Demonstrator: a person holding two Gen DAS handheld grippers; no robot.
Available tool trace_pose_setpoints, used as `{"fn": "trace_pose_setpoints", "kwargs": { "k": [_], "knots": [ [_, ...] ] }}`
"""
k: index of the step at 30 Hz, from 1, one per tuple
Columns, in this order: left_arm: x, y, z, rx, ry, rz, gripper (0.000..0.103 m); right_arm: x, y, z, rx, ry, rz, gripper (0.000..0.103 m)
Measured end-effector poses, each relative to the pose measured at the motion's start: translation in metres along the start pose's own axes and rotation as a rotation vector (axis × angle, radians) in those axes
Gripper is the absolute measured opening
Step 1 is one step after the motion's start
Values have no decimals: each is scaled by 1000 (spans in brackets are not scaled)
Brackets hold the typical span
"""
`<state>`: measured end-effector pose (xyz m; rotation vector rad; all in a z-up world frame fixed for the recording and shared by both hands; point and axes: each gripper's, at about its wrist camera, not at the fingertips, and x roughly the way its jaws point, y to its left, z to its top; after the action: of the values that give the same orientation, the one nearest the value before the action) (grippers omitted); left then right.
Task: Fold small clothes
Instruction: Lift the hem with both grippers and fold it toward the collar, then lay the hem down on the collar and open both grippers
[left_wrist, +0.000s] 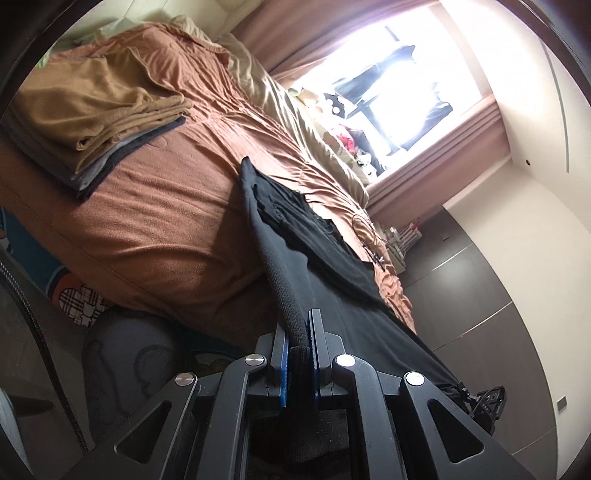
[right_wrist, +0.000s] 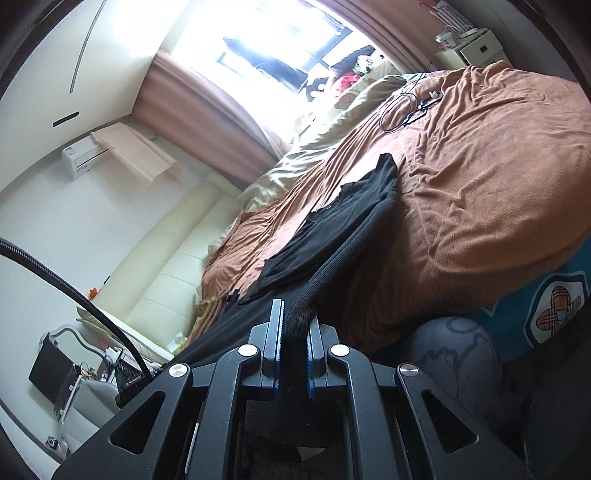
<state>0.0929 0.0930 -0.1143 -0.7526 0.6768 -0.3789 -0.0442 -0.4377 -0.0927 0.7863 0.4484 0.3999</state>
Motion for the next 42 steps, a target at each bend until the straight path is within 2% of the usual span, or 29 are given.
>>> {"fn": "trace_pose_setpoints", "kwargs": {
  "k": [7, 10, 18, 27, 42],
  "knots": [
    [-22, -1, -12, 6, -19, -28, 9, -12, 0, -7, 5, -10, 15, 6],
    [-29, -7, -14, 38, -24, -50, 9, -11, 0, -8, -8, -2, 17, 6],
    [-12, -4, -1, 40, -15, -31, 9, 11, -17, 8, 23, 4, 3, 6],
    [19, 2, 40, 28, 0, -5, 9, 60, -7, 49, 15, 12, -8, 6],
    [66, -27, 124, 96, 11, 45, 9, 132, 17, 133, -31, 25, -49, 6]
  ]
}}
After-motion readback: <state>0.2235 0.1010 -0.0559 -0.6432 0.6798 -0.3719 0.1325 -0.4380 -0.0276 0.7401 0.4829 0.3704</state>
